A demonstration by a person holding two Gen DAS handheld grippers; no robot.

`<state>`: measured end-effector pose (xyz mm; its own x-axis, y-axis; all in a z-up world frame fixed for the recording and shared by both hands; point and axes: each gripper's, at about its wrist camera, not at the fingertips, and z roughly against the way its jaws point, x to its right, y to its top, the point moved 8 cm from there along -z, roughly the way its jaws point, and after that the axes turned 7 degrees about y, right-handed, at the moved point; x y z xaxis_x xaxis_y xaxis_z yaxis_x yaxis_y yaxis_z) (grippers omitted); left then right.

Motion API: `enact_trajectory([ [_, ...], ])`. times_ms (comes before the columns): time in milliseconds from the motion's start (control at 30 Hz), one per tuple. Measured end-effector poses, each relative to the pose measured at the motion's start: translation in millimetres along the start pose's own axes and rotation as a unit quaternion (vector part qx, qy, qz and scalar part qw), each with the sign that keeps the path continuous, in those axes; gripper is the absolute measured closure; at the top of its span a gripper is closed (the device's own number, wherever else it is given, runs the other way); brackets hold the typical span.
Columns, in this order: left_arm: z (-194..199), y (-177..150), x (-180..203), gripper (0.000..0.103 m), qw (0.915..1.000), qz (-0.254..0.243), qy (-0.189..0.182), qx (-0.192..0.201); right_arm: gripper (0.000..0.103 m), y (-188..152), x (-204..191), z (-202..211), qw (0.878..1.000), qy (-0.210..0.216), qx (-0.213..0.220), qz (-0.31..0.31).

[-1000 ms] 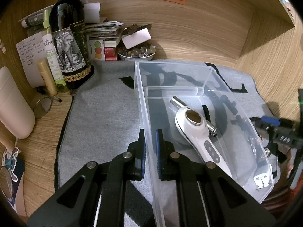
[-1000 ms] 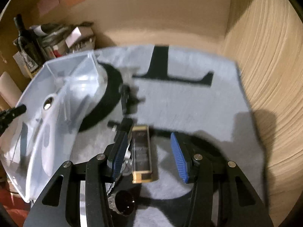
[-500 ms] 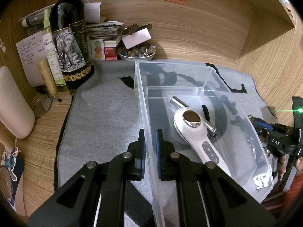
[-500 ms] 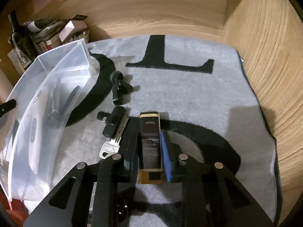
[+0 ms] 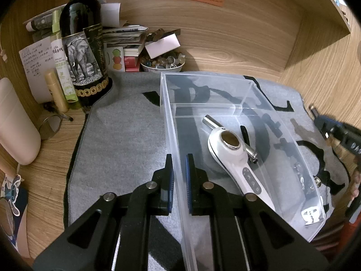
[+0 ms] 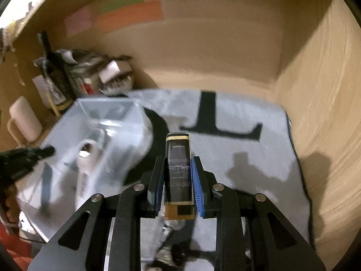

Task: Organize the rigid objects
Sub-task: 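Place the black-and-gold box into the clear box and open the right gripper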

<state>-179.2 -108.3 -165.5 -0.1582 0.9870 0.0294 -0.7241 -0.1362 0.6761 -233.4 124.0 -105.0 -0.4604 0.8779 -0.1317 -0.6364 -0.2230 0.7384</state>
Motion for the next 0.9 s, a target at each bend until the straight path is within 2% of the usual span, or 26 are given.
enact_trajectory([
  [200, 0.6, -0.5, 0.1, 0.094, 1.0000, 0.000, -0.001, 0.000, 0.081, 25.3, -38.6, 13.8, 0.998, 0.032, 0.036, 0.036],
  [433, 1.8, -0.4, 1.7, 0.094, 1.0000, 0.002, -0.005, 0.002, 0.081, 32.5, -77.6, 6.5, 0.995, 0.069, 0.039, 0.066],
  [667, 1.6, 0.1, 1.4, 0.094, 0.9999, 0.002, -0.009, 0.003, 0.081, 18.9, -102.6, -17.2, 0.993, 0.095, 0.007, 0.075],
  [900, 1.9, -0.2, 2.1, 0.094, 0.9999, 0.003, -0.012, 0.004, 0.081, -3.8, -112.0, -45.5, 0.991, 0.096, -0.041, 0.083],
])
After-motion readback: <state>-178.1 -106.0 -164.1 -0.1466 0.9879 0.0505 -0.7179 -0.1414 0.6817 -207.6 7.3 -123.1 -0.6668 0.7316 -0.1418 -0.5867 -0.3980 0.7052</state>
